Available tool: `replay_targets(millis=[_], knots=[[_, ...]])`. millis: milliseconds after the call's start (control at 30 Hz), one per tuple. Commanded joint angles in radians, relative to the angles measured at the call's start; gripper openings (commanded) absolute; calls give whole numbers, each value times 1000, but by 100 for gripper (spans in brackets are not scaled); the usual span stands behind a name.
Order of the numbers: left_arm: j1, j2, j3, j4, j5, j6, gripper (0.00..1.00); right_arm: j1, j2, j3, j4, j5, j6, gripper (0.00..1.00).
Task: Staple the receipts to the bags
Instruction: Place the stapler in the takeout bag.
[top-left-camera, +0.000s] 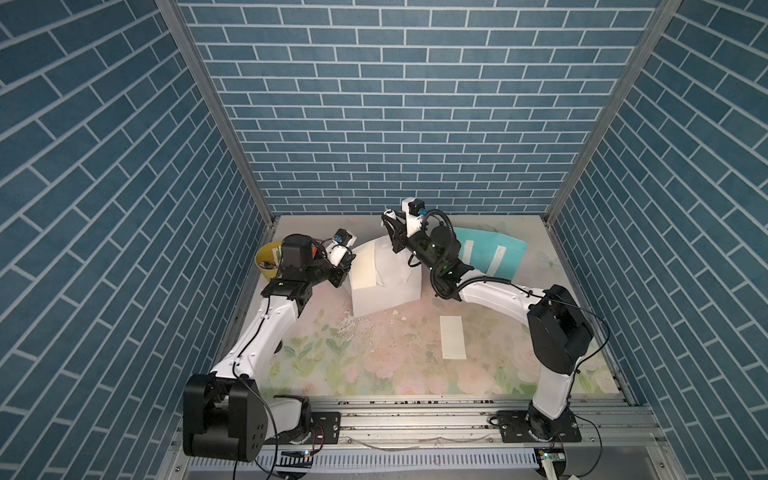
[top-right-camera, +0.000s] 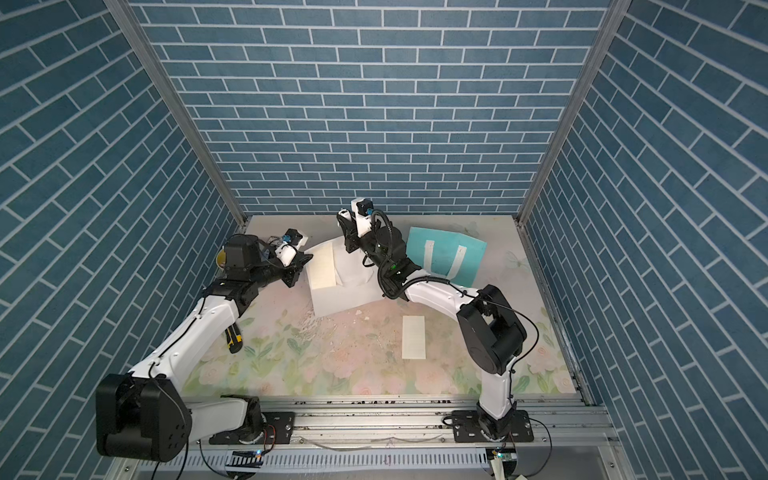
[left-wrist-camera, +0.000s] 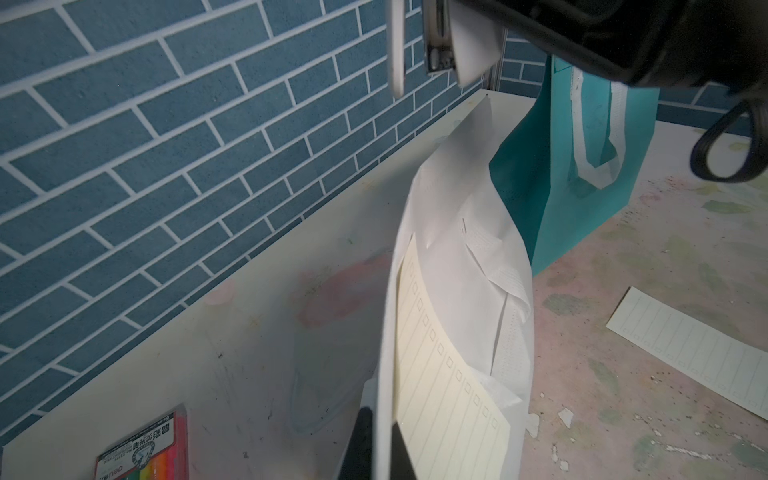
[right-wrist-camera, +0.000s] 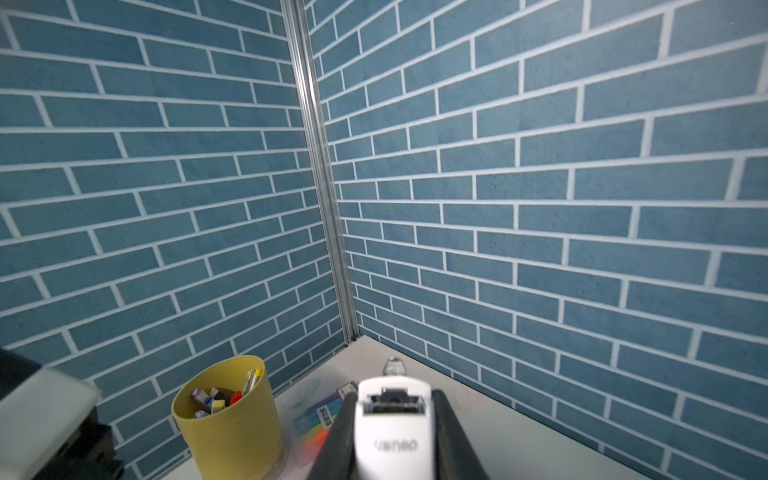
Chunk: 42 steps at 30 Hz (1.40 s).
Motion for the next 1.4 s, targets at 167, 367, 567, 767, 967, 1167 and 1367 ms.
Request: replay_targets(millis=[167, 367, 567, 767, 967, 1167, 1367], knots=[[-6, -10, -4, 44, -6, -12, 0, 76, 62, 63, 33, 112, 22, 0], [-6, -9, -4, 44, -8, -12, 0, 109, 85, 74, -9, 170, 55, 0], [-6, -9, -4, 43, -11, -10, 0, 111, 93, 100, -49, 172, 88, 0], [-6, -9, -4, 39, -14, -7, 0, 116, 79, 90, -76, 157, 122, 0], [-6, -8, -4, 37, -18, -6, 0, 131, 73, 81, -82, 151, 139, 0], [-6, -4, -3, 36, -21, -5, 0, 137, 64, 79, -93, 152, 139, 0], [-6, -5, -2, 35, -22, -4, 0, 140, 67, 89, -126, 155, 154, 0]])
